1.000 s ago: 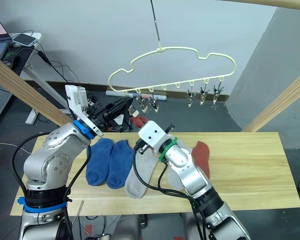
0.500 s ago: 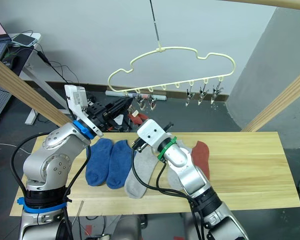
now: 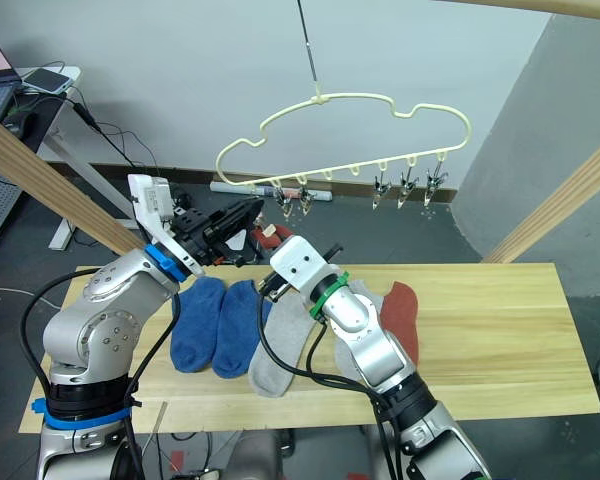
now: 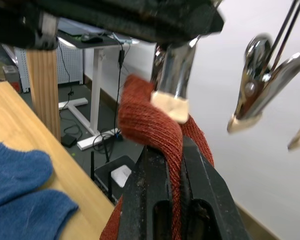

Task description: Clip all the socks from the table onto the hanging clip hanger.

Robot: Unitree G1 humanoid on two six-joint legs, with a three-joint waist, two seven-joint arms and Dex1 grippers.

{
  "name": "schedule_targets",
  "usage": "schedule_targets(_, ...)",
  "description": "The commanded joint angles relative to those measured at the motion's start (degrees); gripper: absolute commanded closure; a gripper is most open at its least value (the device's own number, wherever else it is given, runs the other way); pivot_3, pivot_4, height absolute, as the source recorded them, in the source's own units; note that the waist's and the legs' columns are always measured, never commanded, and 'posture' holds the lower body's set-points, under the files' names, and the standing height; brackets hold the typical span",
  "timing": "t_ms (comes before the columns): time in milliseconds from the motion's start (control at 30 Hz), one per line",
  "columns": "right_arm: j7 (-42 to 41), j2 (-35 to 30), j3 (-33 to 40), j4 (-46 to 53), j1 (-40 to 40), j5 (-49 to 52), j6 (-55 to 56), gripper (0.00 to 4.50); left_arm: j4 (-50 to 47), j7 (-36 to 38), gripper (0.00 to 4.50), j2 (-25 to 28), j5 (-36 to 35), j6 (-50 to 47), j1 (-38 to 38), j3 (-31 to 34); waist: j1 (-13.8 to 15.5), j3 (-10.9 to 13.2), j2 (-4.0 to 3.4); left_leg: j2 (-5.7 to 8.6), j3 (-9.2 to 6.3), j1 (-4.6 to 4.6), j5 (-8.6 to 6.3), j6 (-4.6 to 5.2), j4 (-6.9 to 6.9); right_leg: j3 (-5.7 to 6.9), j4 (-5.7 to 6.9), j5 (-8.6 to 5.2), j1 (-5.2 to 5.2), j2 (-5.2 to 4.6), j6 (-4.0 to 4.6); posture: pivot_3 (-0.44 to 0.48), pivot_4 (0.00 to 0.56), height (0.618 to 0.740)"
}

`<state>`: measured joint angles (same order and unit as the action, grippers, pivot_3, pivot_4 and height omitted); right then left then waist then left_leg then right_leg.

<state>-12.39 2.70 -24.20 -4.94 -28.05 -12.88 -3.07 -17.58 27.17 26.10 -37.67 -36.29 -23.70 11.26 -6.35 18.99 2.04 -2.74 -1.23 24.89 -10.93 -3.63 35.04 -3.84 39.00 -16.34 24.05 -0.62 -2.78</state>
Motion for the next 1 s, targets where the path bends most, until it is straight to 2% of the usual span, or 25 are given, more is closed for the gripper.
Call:
schedule_targets(33,-0.14,1.46,-0.06,0.88,-0.70,0.61,1.95,4.50,-2.13,0.31,2.88,1.21,0.14,0.17,0.94,0.72,0.00,0.00,0.00,0.00,0.00,0.00,0.00,0.00,0.00,0.00,0.00,0.00,0.00,0.00,0.00,-0.180,0.349,0.732)
schedule_targets(200,-1.73,2.19,-0.39,0.54,-0.79,1.88,2.10,4.50,-1.76,0.55,1.39,1.90,0.73,0.63,1.39,0.50,0.04,0.00,0.00,0.00,0.00,0.01,0.00,0.00,0.00,0.00,0.00,0.00,0.00,-0.01,0.00,-0.179,0.348,0.732)
schedule_targets(233,-2.19,2.31,-0.41,0.57,-0.70,2.25,2.06,3.94,-1.71,0.65,1.04,2.03,0.93,0.76,1.49,0.40,0.04,0.00,0.00,0.00,0.00,0.00,0.00,0.00,0.00,0.00,0.00,0.00,0.00,-0.01,0.00,-0.177,0.347,0.732)
schedule_targets(300,-3.42,2.52,-0.79,0.69,-0.62,2.59,1.51,3.39,-1.47,0.99,0.46,2.53,1.69,1.30,1.83,0.28,0.05,0.00,0.00,0.00,-0.01,0.00,0.00,0.00,0.00,0.01,0.01,0.00,0.00,-0.01,0.01,-0.176,0.346,0.732)
schedule_targets(433,-6.87,1.67,-2.67,1.44,-0.05,2.18,-0.97,1.99,-0.67,1.18,0.42,3.03,4.41,3.62,2.38,0.17,0.05,0.00,0.00,0.00,-0.02,0.00,0.00,0.00,0.00,0.03,0.01,0.01,0.00,0.00,0.01,-0.176,0.345,0.732)
schedule_targets(600,-11.37,-1.91,-3.04,10.53,4.11,3.41,-5.58,1.99,-1.24,2.37,0.42,3.30,8.55,8.19,4.10,-1.06,0.19,0.00,0.00,0.00,-0.02,0.01,0.00,0.00,-0.01,0.03,0.00,0.01,0.00,-0.01,0.01,-0.177,0.345,0.732)
schedule_targets(733,-19.00,-9.89,-0.76,25.35,9.06,7.65,-12.90,1.99,-3.22,2.89,0.42,2.09,12.24,14.12,6.09,-3.17,0.46,0.00,0.00,0.06,-0.01,0.02,0.00,0.00,0.00,0.04,0.01,0.00,0.00,-0.11,0.00,-0.183,0.351,0.732)
schedule_targets(800,-23.34,-14.50,2.13,32.86,11.18,12.58,-17.43,1.99,-3.74,3.74,0.42,1.58,14.12,17.70,7.20,-4.63,0.78,0.01,-0.01,0.07,-0.02,0.03,0.00,0.00,0.00,0.05,-0.01,0.00,-0.01,-0.12,0.00,-0.189,0.354,0.732)
schedule_targets(867,-28.19,-20.58,8.88,40.83,13.46,20.43,-22.41,1.99,-4.31,3.34,0.42,0.09,15.89,21.10,8.45,-6.05,0.88,0.02,-0.03,0.07,-0.01,0.03,0.00,0.00,0.00,0.05,-0.02,0.00,-0.02,-0.13,0.00,-0.192,0.355,0.732)
schedule_targets(1000,-31.24,-28.22,21.35,47.20,12.68,31.87,-30.08,1.99,-4.46,1.50,0.42,-3.52,18.29,24.59,9.47,-8.29,1.12,0.04,-0.02,0.08,0.00,0.02,0.00,0.01,0.03,0.04,-0.02,0.00,-0.05,-0.10,-0.01,-0.213,0.358,0.732)
